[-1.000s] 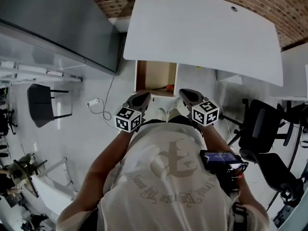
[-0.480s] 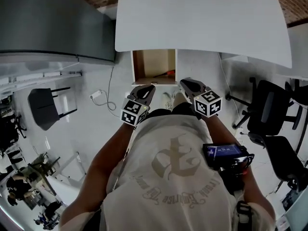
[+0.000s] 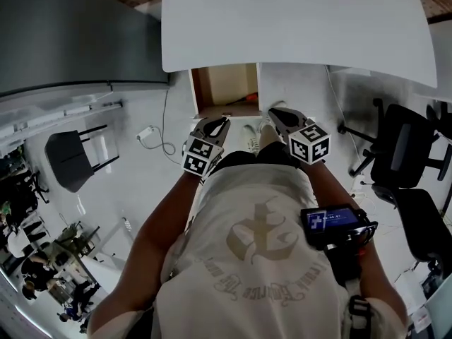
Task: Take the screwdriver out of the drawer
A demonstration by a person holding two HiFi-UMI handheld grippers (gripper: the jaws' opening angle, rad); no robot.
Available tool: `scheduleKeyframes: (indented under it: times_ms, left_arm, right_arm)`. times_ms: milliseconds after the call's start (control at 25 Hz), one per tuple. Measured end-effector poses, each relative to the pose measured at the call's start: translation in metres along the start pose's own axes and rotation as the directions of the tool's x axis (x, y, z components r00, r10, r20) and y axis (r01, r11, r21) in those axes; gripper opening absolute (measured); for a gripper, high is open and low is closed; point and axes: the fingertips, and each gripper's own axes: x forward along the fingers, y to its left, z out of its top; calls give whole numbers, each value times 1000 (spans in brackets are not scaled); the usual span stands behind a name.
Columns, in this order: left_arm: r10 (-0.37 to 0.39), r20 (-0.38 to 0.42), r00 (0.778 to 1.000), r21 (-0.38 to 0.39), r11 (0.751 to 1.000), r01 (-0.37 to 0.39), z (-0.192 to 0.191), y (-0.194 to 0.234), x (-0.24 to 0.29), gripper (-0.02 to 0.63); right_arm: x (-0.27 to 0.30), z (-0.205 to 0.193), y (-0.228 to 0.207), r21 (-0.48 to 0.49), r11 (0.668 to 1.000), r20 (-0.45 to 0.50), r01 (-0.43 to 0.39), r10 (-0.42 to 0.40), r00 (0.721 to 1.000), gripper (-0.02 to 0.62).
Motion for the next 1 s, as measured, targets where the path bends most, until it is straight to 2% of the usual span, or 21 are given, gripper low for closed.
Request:
scheduleKeyframes:
  times_ms: [120,240,360,520,800,1000]
  left_arm:
    - [-21,-38,999,29,999,22,-4,2,7,28]
    - [-52,-93,994,89,994,61,-4,1,16,98]
    - [-65,-145,987,142,986,86,-8,1,25,101]
    - [-91,-181,979,123,986,115,-12,2,38,143]
    - [-97,-230,968,172,975,138,-22,6,65,143]
    - [-86,-301,950,186,971,147,-36,9,81,141]
  right_arm:
    - [4,0,-3,17,1000,3,-2,2,1000,23]
    - [7,7,-3,28,1000,4,-9,8,1000,23]
    - [7,7,-5,43,999,3,-9,9,1000,23]
    - [8,2,-9,63,998,4,-2,2,1000,23]
    - [6,-7,-20,74,997,-5,22,-21,1000,23]
    - [1,-15,-28,84,996,-12,39,-38,999,23]
